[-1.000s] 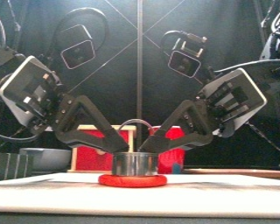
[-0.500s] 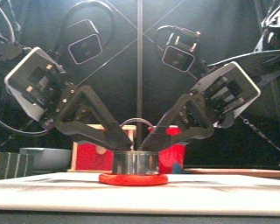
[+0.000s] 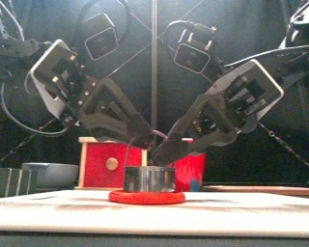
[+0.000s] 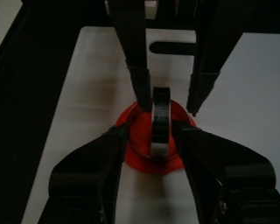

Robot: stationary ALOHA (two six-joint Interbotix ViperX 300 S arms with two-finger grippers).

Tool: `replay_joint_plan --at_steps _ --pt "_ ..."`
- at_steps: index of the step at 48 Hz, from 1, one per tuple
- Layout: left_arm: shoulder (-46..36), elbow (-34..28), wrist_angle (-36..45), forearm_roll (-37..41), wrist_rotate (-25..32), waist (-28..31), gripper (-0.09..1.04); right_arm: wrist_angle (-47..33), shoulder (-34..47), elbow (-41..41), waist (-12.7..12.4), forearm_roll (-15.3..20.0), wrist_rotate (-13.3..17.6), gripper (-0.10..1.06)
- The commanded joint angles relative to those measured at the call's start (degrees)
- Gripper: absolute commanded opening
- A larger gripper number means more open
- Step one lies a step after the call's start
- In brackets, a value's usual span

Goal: Get the cutter from the drawer then cut the dough then place the extra dough in the bowl
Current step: Cut the dough

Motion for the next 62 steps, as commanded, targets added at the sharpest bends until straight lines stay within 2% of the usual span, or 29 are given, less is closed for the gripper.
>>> replay_joint_plan --at_steps 1,13,19,25,31,40,62 --pt "-2.2 -0.26 -0.18 0.18 0.0 -1.05 0.75 -0.09 -2.81 -1.05 -0.35 -0.09 0.0 0.82" --pt "-3.96 2.81 -0.18 0.18 -0.09 -1.67 0.72 3.08 -3.78 -2.02 -2.29 -0.44 0.18 0.82" --pt "-3.6 3.87 -0.26 0.0 -0.18 -2.02 0.7 8.53 -4.57 -3.87 -3.08 -0.62 0.35 0.82" --pt "-2.46 4.13 -0.53 0.0 -0.18 -2.02 0.62 15.73 -4.92 -6.59 -3.69 -0.62 0.53 0.82" --pt "-0.53 3.96 -0.88 0.0 -0.09 -2.02 0.55 23.29 -4.92 -9.67 -3.6 -0.62 0.7 0.82" --pt "2.81 4.13 -3.69 -0.62 -0.26 -2.55 0.53 30.41 -4.92 -12.66 -3.52 -0.62 0.88 0.82" --pt "7.47 3.52 -5.45 -2.64 -0.44 -3.52 0.52 38.41 -3.16 -17.31 -3.69 -3.52 1.05 0.82"
